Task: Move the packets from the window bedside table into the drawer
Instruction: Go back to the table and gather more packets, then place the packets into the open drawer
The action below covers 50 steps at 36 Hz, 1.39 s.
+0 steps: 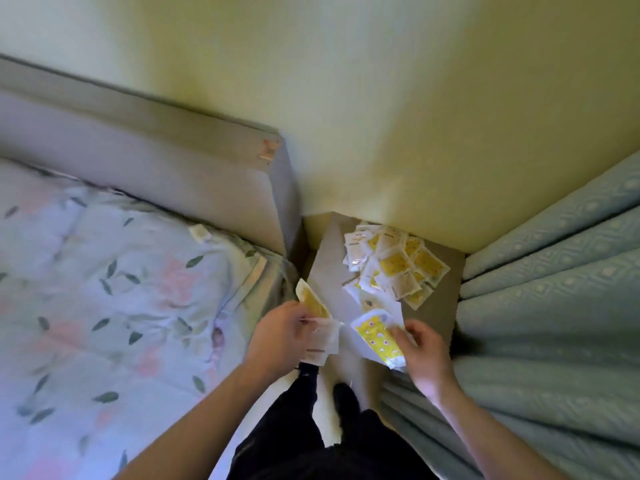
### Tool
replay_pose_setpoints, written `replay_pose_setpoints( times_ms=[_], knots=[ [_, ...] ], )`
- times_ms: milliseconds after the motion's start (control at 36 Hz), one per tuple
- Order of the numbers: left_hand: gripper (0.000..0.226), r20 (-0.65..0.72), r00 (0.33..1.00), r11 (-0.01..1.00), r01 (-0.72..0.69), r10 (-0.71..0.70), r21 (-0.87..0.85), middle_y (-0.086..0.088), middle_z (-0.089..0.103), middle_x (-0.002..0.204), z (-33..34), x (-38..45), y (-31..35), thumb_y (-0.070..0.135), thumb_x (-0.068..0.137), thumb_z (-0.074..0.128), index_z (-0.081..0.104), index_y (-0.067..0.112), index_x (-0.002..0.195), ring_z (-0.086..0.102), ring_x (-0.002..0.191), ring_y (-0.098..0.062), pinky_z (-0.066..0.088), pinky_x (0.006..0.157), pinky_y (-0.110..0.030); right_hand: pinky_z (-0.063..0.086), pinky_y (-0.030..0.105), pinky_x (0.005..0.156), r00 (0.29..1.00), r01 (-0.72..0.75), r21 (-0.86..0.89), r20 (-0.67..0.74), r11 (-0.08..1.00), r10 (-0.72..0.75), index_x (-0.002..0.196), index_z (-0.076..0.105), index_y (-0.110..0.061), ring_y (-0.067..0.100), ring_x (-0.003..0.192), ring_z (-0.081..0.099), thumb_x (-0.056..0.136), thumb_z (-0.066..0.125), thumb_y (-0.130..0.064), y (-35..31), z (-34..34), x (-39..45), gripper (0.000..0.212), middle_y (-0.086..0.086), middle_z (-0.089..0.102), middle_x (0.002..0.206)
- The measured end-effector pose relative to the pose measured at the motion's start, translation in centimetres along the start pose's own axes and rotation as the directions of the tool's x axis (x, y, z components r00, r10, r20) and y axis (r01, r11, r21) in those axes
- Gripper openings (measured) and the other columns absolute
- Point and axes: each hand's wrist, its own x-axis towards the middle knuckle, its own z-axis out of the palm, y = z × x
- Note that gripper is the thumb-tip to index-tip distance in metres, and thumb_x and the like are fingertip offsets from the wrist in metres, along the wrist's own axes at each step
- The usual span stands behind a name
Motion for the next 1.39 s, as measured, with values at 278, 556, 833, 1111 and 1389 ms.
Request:
replay_pose_setpoints(
  times_ms=[278, 556, 833, 1111, 1389],
  knots=[
    [0.010, -0.355, 0.840, 0.908, 0.341, -0.410, -0.241, 0.018, 0.058, 0.082, -0.6, -18.3, -2.6, 0.025, 0.091, 0.067, 0.069, 0.032, 0.085, 0.054, 0.080, -0.006, 0.044, 0.074, -0.028, 0.050, 0.026, 0.065, 0.852, 0.291, -0.111, 0.482, 0.950, -0.205, 0.080, 0.069, -0.020, 0.012, 0.070, 0.065, 0.096, 0.067, -0.029, -4.3, 3.6, -6.4, 0.019, -0.003, 0.070, 0.075],
    [0.017, -0.530, 0.456, 0.699, 0.461, -0.715, -0.547, 0.019, 0.066, 0.086, 1.1, -37.9, -7.3, 0.023, 0.091, 0.069, 0.065, 0.037, 0.082, 0.061, 0.085, -0.002, 0.052, 0.075, -0.029, 0.052, 0.033, 0.065, 0.520, 0.592, -0.062, 0.791, 0.804, -0.322, 0.080, 0.068, -0.021, 0.016, 0.071, 0.063, 0.096, 0.067, -0.030, -7.3, 13.0, -18.6, 0.019, 0.000, 0.068, 0.074],
    [0.027, -0.631, 0.139, 0.612, 0.470, -0.763, -0.637, 0.020, 0.061, 0.078, 4.1, -62.0, -12.4, 0.018, 0.086, 0.075, 0.061, 0.039, 0.076, 0.057, 0.074, -0.002, 0.043, 0.063, -0.022, 0.034, 0.015, 0.050, 0.234, 0.744, 0.080, 0.898, 0.663, -0.371, 0.063, 0.051, -0.019, 0.005, 0.055, 0.038, 0.092, 0.067, -0.016, -4.3, 25.9, -39.6, 0.033, -0.010, 0.042, 0.056],
    [0.030, -0.616, -0.141, 0.515, 0.423, -0.775, -0.745, 0.013, 0.062, 0.080, 6.7, -82.7, -15.9, 0.019, 0.091, 0.072, 0.058, 0.039, 0.074, 0.056, 0.078, -0.006, 0.038, 0.062, -0.013, 0.028, 0.018, 0.049, -0.086, 0.790, 0.248, 0.950, 0.561, -0.299, 0.071, 0.057, -0.012, 0.008, 0.055, 0.037, 0.097, 0.064, -0.020, 0.8, 35.2, -59.4, 0.028, -0.008, 0.044, 0.058],
    [0.033, -0.472, -0.451, 0.341, 0.343, -0.758, -0.875, 0.018, 0.066, 0.084, 8.6, -98.0, -20.6, 0.022, 0.090, 0.073, 0.057, 0.046, 0.073, 0.057, 0.080, -0.001, 0.041, 0.063, -0.013, 0.035, 0.024, 0.054, -0.355, 0.789, 0.349, 0.931, 0.505, -0.088, 0.073, 0.063, -0.013, 0.013, 0.059, 0.049, 0.096, 0.065, -0.020, 5.3, 46.0, -77.3, 0.023, 0.007, 0.058, 0.066]
  ],
)
